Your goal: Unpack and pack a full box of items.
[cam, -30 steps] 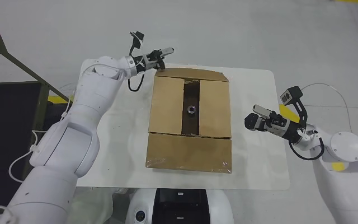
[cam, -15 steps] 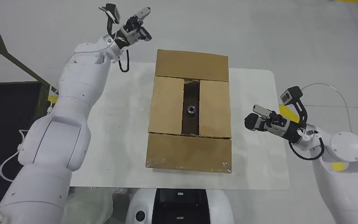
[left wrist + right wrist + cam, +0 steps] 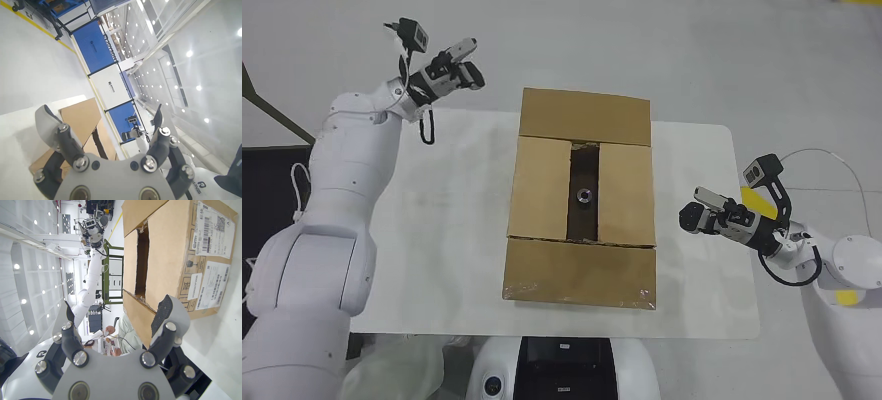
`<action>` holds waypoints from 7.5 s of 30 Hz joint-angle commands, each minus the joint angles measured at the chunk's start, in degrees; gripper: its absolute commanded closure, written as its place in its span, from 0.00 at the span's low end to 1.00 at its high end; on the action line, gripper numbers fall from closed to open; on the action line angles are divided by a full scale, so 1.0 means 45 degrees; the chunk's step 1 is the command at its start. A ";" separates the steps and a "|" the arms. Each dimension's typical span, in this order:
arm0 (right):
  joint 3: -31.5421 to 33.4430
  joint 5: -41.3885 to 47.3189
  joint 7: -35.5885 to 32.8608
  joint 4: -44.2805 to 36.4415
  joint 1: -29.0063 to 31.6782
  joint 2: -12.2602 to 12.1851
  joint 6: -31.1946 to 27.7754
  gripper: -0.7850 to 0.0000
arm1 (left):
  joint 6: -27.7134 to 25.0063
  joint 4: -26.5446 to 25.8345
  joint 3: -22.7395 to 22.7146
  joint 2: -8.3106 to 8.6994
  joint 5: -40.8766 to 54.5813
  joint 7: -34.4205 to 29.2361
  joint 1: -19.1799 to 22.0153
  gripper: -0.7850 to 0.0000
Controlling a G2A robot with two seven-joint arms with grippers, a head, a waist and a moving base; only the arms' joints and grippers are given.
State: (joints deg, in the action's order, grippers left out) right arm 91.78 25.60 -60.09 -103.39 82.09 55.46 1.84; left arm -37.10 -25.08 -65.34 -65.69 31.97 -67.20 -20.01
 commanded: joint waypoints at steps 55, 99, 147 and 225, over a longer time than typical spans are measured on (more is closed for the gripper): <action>-0.4979 -0.1635 0.1286 -0.0230 -0.3363 0.0506 0.2599 0.00 | 0.2163 -0.5643 -0.2508 0.3001 0.0405 -0.2167 -0.3203 0.00; -0.9708 -0.0848 0.2818 0.3614 -0.6618 0.2076 0.1164 0.00 | 0.2163 -0.5643 -0.2508 0.3001 0.0405 -0.2167 -0.3203 0.00; -1.1666 0.1500 0.3779 0.3924 -0.7681 0.4018 -0.2455 0.00 | 0.2163 -0.5643 -0.2508 0.3001 0.0405 -0.2167 -0.3203 0.00; -0.7245 -0.2694 0.4684 0.0471 -0.3289 0.3915 -0.1082 0.00 | 0.4505 -0.6143 0.1257 0.2088 -0.2771 -0.0673 -0.3255 0.00</action>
State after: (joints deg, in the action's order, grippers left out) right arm 58.68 13.35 -38.87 -101.18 66.95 73.18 -2.99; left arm -16.82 -52.79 -59.93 -56.21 19.79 -70.28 -34.80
